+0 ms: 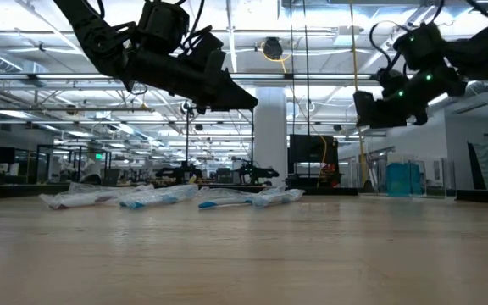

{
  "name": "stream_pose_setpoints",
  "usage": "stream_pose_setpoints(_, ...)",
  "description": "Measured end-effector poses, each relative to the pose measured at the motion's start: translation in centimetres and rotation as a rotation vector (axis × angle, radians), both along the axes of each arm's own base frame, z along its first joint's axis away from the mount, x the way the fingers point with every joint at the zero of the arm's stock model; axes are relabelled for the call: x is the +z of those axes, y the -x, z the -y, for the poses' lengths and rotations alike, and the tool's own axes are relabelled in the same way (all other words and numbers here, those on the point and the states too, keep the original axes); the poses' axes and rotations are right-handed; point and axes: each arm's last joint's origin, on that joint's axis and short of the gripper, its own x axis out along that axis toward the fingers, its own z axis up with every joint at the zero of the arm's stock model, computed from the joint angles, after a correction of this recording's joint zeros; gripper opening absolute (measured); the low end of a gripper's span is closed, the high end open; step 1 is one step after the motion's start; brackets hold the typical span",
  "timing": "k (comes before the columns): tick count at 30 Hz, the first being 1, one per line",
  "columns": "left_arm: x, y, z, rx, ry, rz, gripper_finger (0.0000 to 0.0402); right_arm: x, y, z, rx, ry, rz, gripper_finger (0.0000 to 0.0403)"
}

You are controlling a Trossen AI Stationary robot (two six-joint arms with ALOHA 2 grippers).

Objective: Pick & Place toothbrushing station
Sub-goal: Put the violet toothbrush into the left of the transparent organizer

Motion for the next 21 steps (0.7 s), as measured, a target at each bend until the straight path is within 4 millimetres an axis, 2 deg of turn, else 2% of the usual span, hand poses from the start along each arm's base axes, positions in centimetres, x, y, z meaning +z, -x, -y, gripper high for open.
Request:
stream_pose_setpoints(7, 0.0, 0.0, 0.0, 0.002, 0.001, -0.001, 0.0074, 3.0, -0.3, -2.3, 0.144, 0.166, 0.091, 0.0187)
stream_pose_setpoints(11, -0.2, 0.0, 0.0, 0.001, 0.006, -0.016, 0.0074, 4.2, -1.2, -4.4, 0.404, 0.205, 0.184, 0.0187)
stream_pose_setpoints(16, -0.3, 0.2, -0.4, 0.059, 0.011, -0.032, 0.0074, 4.8, -3.0, -7.3, 0.799, 0.231, 0.26, 0.0179)
stream_pose_setpoints(21, -1.3, 0.5, -1.5, 0.157, 0.123, -0.176, 0.0099, 5.2, -4.1, -9.8, 0.954, 0.317, 0.242, 0.0177)
